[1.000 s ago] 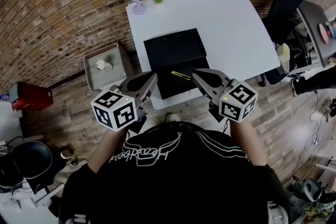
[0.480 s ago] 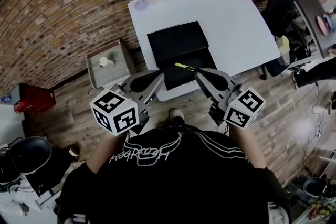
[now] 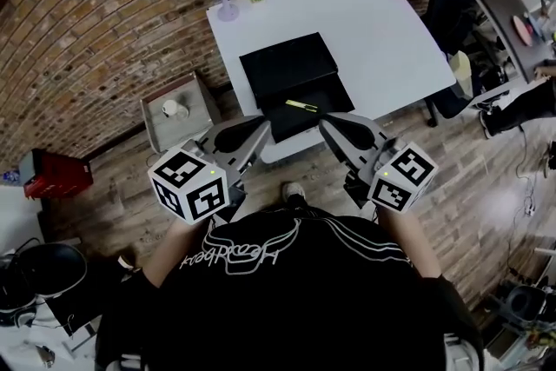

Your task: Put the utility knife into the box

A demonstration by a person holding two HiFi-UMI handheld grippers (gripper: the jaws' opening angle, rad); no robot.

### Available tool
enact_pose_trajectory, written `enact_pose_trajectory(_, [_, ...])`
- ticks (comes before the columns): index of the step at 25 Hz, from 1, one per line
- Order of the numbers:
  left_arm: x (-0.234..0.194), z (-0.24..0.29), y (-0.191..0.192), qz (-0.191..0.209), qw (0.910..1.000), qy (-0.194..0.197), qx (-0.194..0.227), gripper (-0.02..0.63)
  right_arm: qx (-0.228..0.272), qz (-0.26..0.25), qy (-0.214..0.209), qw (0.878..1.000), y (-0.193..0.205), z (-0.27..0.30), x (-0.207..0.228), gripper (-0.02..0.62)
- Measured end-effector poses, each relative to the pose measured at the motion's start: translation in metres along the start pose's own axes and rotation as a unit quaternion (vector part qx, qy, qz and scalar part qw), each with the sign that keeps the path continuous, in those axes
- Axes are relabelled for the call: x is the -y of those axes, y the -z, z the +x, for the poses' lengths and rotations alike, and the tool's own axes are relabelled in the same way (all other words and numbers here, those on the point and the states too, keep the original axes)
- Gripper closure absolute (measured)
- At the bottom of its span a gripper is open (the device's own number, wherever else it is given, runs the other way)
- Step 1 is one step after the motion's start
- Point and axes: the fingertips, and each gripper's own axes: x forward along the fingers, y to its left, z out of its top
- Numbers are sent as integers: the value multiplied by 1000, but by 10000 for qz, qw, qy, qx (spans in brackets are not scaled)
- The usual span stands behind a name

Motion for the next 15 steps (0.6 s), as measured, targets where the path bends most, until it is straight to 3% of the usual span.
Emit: enact_pose_trajectory(15, [16,-3,10,79,9998,167,-104,569,59,-117,196,9997,4,-16,-20,594])
